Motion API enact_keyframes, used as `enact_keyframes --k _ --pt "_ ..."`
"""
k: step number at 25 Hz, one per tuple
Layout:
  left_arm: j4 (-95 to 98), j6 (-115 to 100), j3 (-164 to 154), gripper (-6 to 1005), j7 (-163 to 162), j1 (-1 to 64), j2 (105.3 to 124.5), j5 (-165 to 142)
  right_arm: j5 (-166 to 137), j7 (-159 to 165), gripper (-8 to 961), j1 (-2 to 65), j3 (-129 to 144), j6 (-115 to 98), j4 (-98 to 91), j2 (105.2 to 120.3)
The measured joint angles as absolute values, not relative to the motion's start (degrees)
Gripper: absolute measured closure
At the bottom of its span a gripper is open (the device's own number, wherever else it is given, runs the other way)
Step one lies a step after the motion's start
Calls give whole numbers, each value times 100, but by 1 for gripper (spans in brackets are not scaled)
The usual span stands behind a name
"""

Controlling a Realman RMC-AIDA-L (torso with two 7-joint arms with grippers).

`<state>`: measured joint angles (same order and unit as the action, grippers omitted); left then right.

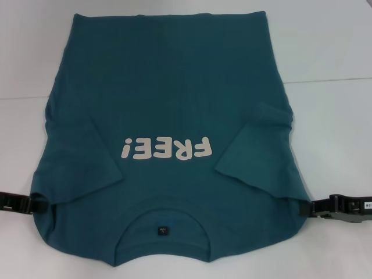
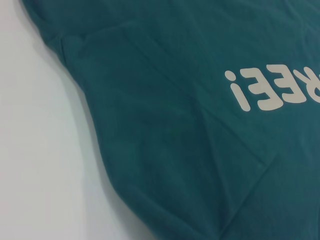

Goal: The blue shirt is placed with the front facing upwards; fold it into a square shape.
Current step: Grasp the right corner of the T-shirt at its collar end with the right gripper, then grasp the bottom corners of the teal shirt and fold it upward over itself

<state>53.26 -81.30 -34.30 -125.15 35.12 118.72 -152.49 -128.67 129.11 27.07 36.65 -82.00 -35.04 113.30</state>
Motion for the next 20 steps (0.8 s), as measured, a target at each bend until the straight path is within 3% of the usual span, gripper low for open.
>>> enact_keyframes --k 7,12,20 --pt "5326 -8130 -3445 976 -12515 3530 11865 -15249 -12867 12910 800 2694 3648 -8187 -3503 11329" --pt "5326 -8139 -3441 977 -12519 3531 11865 -15249 -12867 12791 922 2649 3635 -8189 -3498 11338" --pt "5326 -8521 -3114 977 -12601 3439 11832 -15249 -12796 12087 922 2401 3487 -8358 -3471 11345"
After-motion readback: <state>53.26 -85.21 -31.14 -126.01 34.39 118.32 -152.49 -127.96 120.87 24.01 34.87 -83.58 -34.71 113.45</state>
